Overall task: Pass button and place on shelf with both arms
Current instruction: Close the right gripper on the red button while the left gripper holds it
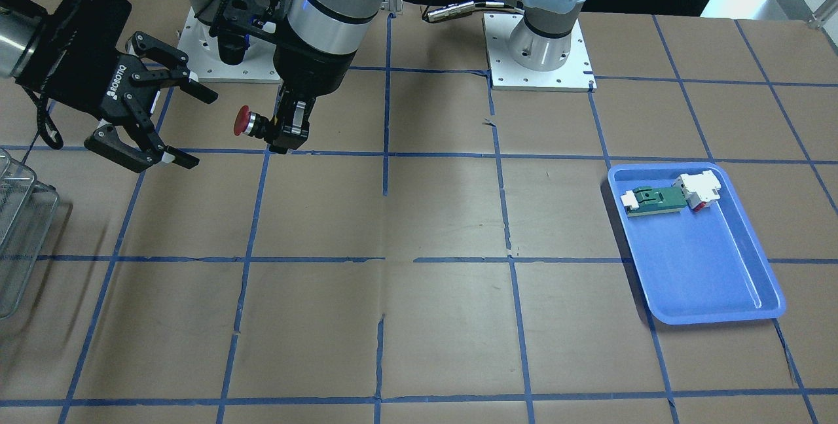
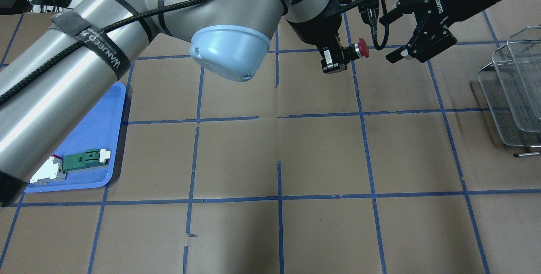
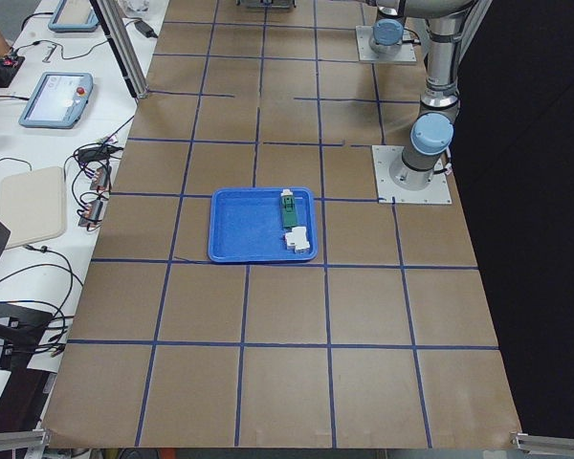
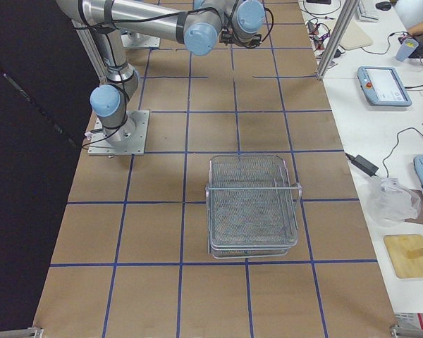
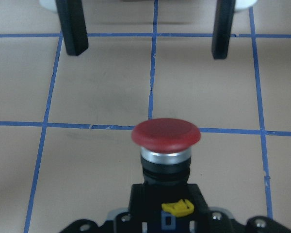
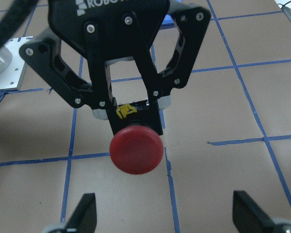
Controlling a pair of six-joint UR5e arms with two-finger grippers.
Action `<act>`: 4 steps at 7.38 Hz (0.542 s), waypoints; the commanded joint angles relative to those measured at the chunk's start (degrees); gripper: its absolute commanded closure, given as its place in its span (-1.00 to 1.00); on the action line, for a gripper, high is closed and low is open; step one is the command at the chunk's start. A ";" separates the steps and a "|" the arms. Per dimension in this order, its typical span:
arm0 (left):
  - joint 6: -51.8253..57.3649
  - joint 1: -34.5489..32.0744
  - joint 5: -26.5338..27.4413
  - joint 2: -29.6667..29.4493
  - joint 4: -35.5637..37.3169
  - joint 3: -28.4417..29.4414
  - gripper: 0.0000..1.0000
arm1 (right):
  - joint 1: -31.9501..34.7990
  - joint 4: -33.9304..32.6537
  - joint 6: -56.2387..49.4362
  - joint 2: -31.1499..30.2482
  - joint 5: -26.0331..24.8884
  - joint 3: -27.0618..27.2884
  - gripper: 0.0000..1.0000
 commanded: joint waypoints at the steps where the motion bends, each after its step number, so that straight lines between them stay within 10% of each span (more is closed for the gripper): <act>1: -0.13 -0.27 -1.40 0.13 0.01 0.11 1.00 | 0.21 0.40 0.46 -0.35 2.40 0.33 -1.00; 4: -0.05 -0.36 -2.46 0.74 0.01 0.11 1.00 | 0.21 3.64 -0.06 -2.45 1.78 1.82 -1.00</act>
